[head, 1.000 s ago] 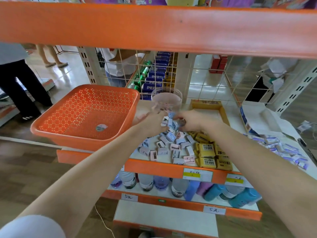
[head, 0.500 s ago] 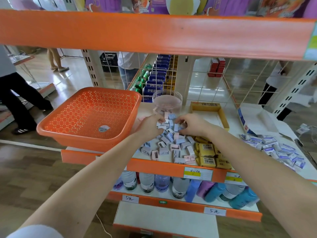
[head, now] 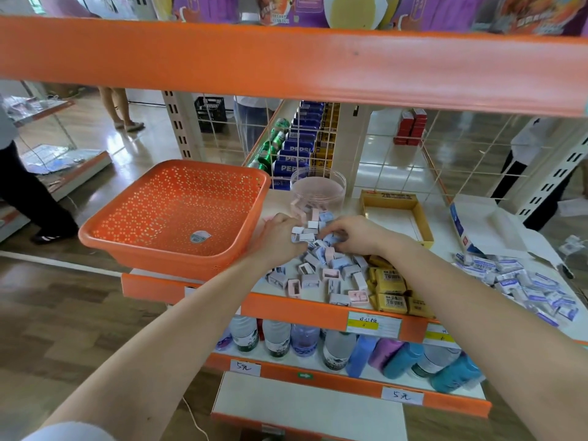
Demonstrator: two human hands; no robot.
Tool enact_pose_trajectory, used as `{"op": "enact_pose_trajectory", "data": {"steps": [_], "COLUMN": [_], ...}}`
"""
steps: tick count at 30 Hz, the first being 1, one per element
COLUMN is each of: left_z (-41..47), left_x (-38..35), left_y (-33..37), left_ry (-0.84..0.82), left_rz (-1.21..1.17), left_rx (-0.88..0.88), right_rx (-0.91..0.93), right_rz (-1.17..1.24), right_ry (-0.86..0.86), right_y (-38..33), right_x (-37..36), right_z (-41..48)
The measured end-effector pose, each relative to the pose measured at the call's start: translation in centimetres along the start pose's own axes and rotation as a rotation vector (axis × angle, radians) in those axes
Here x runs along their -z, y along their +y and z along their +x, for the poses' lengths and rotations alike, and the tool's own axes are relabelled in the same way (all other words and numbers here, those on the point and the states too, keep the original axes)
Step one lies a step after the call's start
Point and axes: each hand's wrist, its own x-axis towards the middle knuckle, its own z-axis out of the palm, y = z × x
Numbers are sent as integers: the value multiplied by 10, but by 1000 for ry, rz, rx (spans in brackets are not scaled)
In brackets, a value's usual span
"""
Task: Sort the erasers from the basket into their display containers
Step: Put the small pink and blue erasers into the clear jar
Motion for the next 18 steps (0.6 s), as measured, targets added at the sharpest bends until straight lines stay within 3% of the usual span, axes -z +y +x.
{"op": "enact_pose_trajectory", "data": {"steps": [10, 18], "left_z": [2, -3], "left_x": [-3, -1], "left_y": [-2, 3], "left_ry": [117, 118], "left_rz": [-53, -92], "left_rx": [0, -56], "right_rx": [-67, -82], "right_rz": [61, 60], "right_ry": [126, 53], "right_y": [8, 12], "right_x": [0, 1], "right_z": [-7, -6]}}
